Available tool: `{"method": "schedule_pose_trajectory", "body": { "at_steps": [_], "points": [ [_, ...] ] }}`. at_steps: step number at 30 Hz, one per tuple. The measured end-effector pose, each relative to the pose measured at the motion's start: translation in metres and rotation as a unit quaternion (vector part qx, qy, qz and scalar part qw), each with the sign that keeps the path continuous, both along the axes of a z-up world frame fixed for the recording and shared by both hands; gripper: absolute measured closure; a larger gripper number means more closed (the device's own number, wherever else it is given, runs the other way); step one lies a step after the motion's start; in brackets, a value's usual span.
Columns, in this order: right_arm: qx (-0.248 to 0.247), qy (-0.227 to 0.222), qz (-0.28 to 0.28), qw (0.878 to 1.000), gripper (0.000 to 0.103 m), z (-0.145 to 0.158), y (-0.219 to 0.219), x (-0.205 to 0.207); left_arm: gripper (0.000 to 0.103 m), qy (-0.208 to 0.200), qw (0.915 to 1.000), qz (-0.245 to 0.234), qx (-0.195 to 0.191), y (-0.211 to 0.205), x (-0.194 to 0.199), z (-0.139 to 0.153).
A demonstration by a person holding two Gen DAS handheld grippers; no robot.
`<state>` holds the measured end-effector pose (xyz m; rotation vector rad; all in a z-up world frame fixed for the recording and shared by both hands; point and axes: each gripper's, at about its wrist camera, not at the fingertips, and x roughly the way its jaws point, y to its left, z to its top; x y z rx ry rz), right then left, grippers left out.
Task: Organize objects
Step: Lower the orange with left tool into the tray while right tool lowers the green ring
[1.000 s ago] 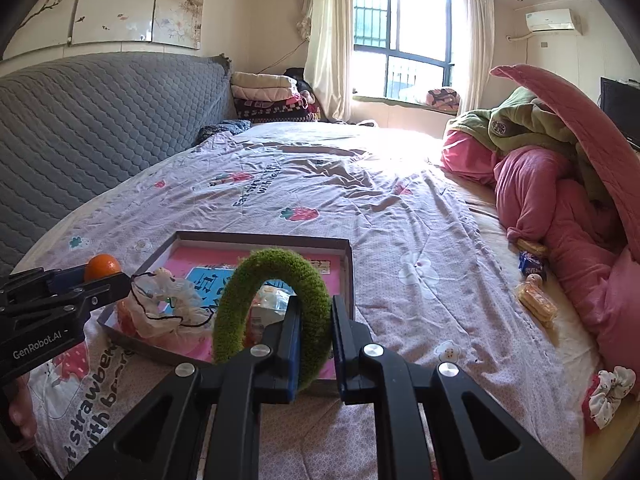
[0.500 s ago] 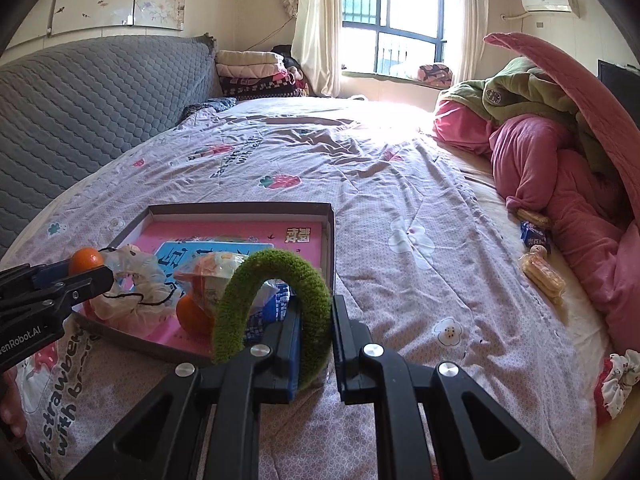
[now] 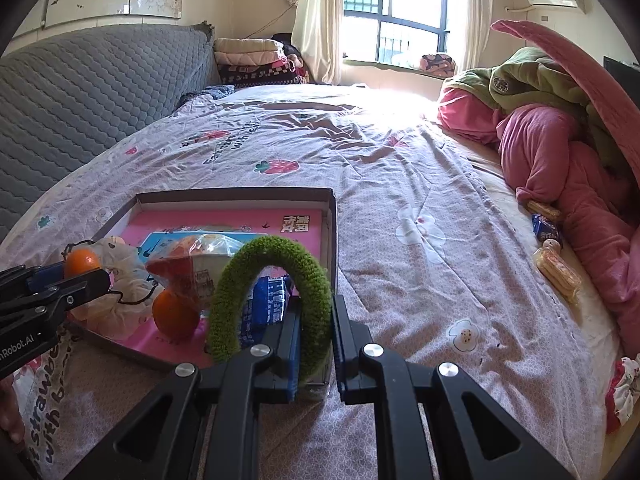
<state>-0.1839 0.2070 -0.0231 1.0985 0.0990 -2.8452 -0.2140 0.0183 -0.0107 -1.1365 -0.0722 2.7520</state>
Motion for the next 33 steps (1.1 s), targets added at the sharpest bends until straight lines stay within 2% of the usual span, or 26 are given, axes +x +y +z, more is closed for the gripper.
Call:
{"method": "schedule_pose_trajectory", "body": {
  "at_steps": [20, 33],
  "points": [
    [0.007, -0.012, 0.014, 1.000, 0.089, -0.016, -0.014, -0.013, 0.065, -0.001, 1.0000, 0.001, 0.009, -0.003, -0.022, -0.014],
    [0.022, -0.001, 0.023, 0.999, 0.089, -0.019, -0.019, -0.005, 0.065, -0.014, 0.9999, 0.000, 0.002, 0.001, -0.031, -0.030]
  ]
}}
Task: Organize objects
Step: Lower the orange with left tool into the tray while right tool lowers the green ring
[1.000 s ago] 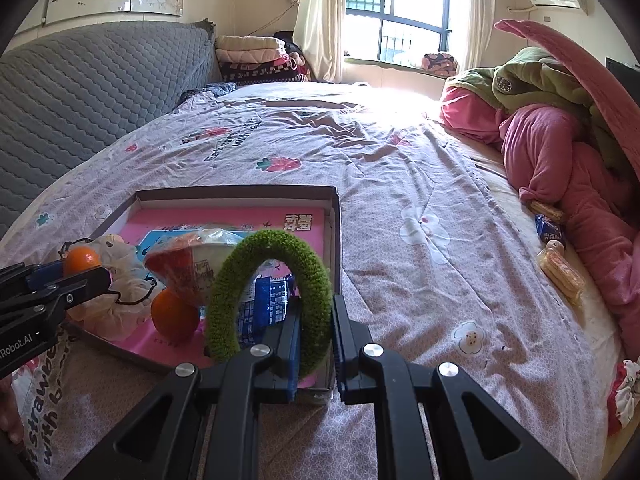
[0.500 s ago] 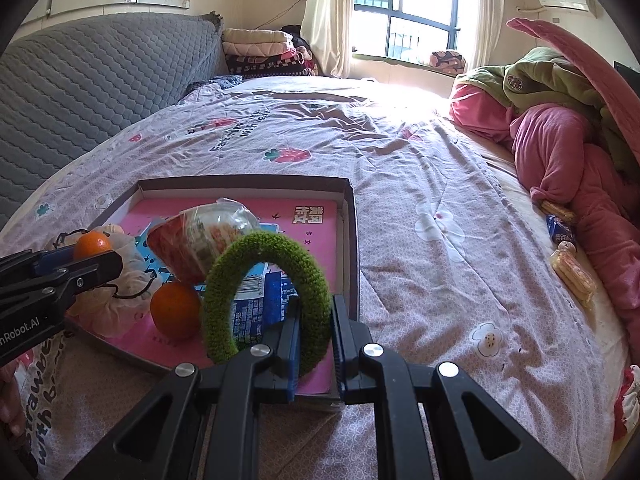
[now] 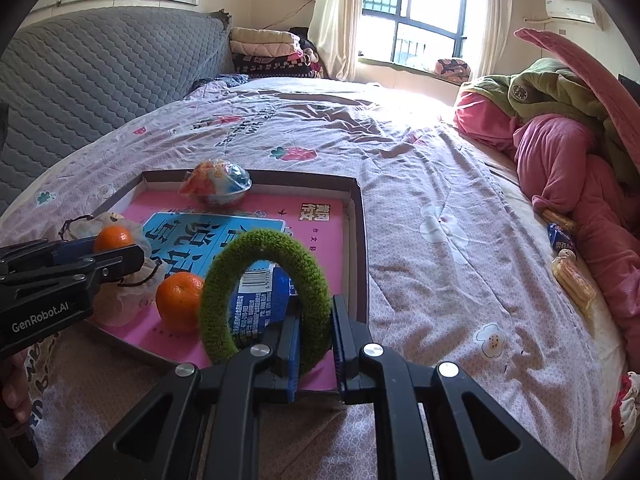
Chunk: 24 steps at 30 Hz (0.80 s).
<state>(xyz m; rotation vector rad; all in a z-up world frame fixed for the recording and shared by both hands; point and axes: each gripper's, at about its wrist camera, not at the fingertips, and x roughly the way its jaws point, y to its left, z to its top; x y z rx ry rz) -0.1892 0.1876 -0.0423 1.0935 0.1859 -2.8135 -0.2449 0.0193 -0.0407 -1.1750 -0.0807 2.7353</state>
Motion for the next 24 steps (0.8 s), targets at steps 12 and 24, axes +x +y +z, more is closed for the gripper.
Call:
{"method": "schedule_pose_trajectory", "body": {
  "at_steps": [12, 24],
  "points": [
    [-0.001, -0.001, -0.004, 1.000, 0.089, -0.0004, 0.0002, -0.0014, 0.065, -0.005, 1.0000, -0.006, -0.001, 0.0038, -0.0002, -0.0110],
    [-0.012, 0.004, -0.004, 1.000, 0.066, 0.0067, -0.0032, -0.0003, 0.064, -0.008, 0.9997, -0.024, 0.000, 0.0102, 0.0063, -0.0107]
  ]
}}
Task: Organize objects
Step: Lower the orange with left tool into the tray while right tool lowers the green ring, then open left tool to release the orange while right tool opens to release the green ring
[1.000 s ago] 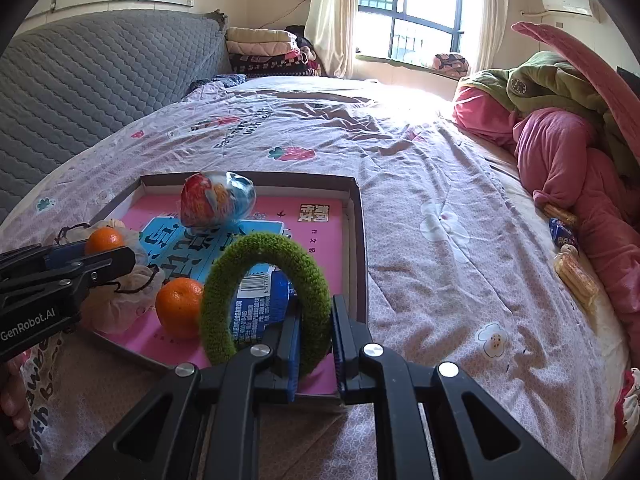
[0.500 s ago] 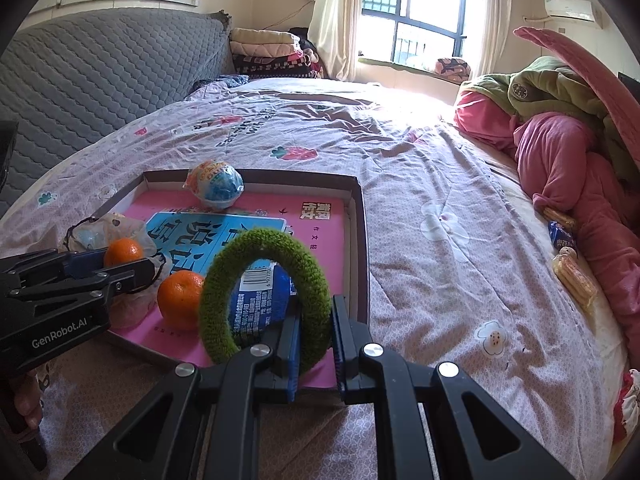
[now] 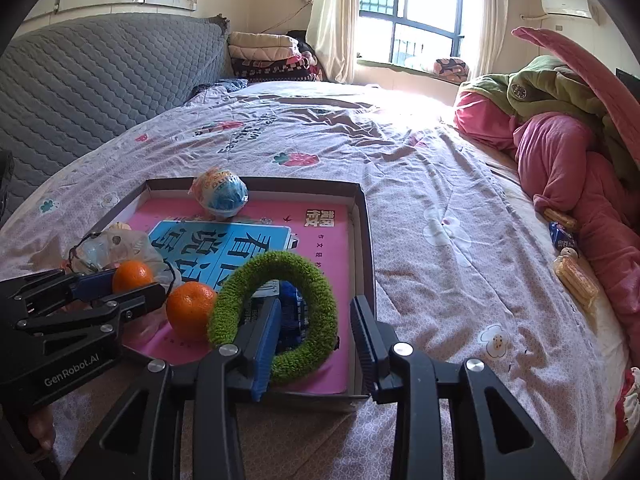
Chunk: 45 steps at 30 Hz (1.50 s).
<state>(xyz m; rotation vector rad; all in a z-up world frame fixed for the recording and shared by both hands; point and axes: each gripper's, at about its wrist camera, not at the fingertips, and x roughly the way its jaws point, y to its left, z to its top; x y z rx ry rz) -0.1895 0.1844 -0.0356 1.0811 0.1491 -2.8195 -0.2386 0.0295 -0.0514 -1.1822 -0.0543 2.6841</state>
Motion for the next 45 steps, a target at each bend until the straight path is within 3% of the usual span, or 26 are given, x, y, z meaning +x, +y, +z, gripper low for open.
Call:
{"method": "schedule_pose_trajectory", "body": {
  "at_steps": [5, 10, 35, 45],
  "points": [
    [-0.005, 0.007, -0.001, 1.000, 0.064, 0.006, 0.002, 0.004, 0.064, -0.004, 1.0000, -0.004, -0.003, 0.002, 0.000, 0.000],
    [-0.017, 0.007, -0.002, 1.000, 0.064, 0.010, 0.007, 0.007, 0.055, -0.013, 0.9999, 0.002, 0.005, -0.001, -0.002, 0.001],
    [-0.025, 0.007, -0.002, 1.000, 0.057, 0.020, 0.002, 0.014, 0.052, 0.011, 0.9998, 0.005, 0.016, -0.005, 0.011, 0.032],
    [-0.025, 0.012, 0.003, 1.000, 0.053, 0.030, -0.004, 0.020, 0.044, 0.023, 0.9996, 0.014, 0.012, -0.010, 0.021, 0.046]
  ]
}}
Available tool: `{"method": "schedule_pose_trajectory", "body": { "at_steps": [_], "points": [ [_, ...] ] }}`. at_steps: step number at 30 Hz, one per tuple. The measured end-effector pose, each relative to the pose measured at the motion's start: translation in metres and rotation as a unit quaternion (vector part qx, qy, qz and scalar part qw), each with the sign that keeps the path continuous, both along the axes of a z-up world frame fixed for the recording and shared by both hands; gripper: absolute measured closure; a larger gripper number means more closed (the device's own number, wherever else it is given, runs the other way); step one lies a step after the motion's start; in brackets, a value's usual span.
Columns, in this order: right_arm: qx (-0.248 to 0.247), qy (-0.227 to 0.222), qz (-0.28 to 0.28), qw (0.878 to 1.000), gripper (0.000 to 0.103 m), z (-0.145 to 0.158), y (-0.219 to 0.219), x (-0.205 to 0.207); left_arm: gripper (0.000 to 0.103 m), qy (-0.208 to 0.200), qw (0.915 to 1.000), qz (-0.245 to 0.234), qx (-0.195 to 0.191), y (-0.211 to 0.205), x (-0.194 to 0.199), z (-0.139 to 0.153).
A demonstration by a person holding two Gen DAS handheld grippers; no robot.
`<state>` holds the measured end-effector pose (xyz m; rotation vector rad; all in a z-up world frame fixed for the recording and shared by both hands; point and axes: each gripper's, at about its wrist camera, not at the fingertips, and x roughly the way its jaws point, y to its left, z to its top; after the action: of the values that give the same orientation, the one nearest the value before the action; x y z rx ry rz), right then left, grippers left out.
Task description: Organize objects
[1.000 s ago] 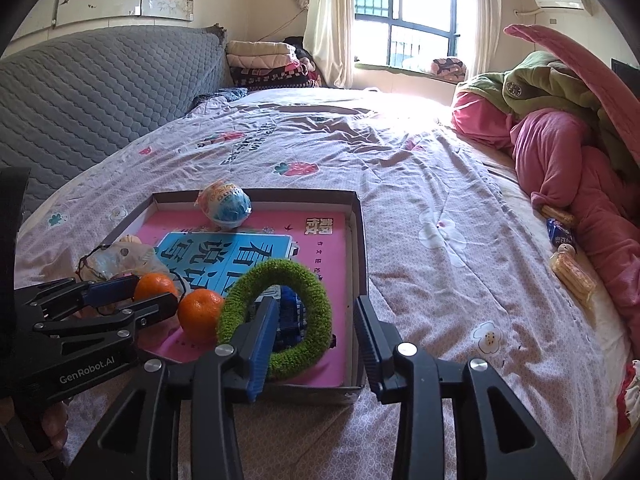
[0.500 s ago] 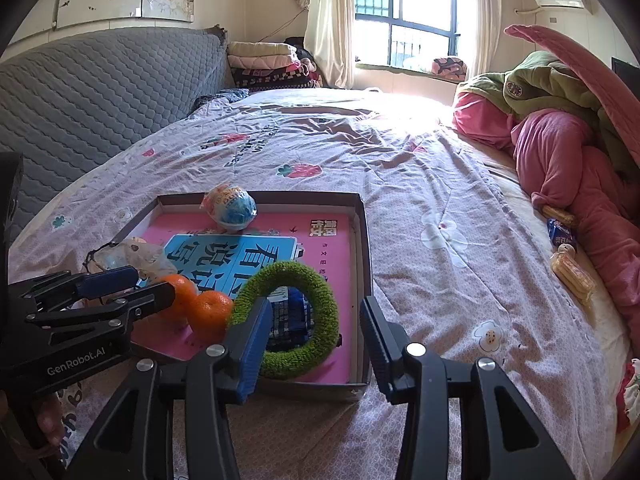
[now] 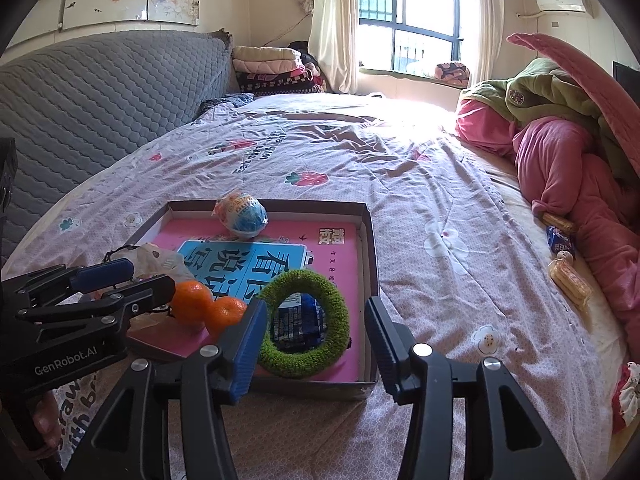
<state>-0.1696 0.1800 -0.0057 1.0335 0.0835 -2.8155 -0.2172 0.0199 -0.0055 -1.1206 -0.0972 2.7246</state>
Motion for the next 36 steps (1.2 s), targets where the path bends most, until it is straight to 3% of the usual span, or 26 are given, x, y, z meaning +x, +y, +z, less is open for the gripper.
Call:
{"method": "schedule_pose_trajectory", "body": {
  "at_steps": [22, 36],
  "points": [
    [0.005, 0.034, 0.010, 0.999, 0.041, 0.032, -0.015, 0.019, 0.030, 0.035, 0.9989, 0.031, -0.002, -0.019, 0.029, 0.038],
    [-0.001, 0.053, 0.020, 0.998, 0.035, 0.053, -0.027, 0.045, 0.028, 0.057, 0.9962, 0.064, -0.015, -0.030, 0.065, 0.056]
  ]
}}
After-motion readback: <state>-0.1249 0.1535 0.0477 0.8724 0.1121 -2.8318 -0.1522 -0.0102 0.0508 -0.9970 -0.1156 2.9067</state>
